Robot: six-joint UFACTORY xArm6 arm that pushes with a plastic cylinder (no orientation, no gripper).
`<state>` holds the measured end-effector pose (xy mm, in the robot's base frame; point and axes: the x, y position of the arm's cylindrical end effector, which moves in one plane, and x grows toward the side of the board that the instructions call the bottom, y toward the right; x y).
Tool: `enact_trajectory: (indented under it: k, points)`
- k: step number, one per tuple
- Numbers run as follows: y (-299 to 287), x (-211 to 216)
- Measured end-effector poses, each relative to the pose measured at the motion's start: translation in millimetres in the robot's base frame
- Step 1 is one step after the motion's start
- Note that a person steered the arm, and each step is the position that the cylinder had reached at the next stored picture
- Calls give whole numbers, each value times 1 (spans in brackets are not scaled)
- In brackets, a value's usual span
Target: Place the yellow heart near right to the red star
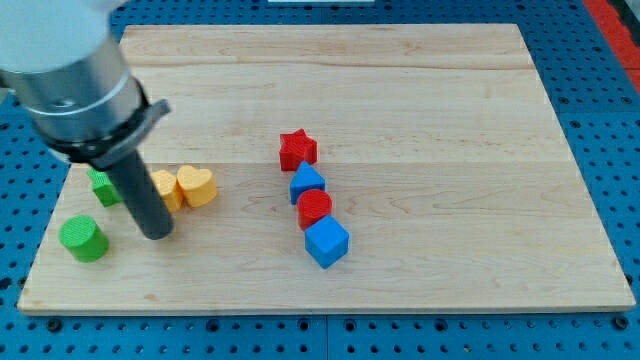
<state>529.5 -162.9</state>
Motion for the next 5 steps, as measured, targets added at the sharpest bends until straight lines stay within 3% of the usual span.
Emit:
enact_trajectory:
  k: [2, 3, 4, 5]
  points:
    - [-29, -53]
    - [-64, -44]
    - [-38, -14]
    - [1, -14]
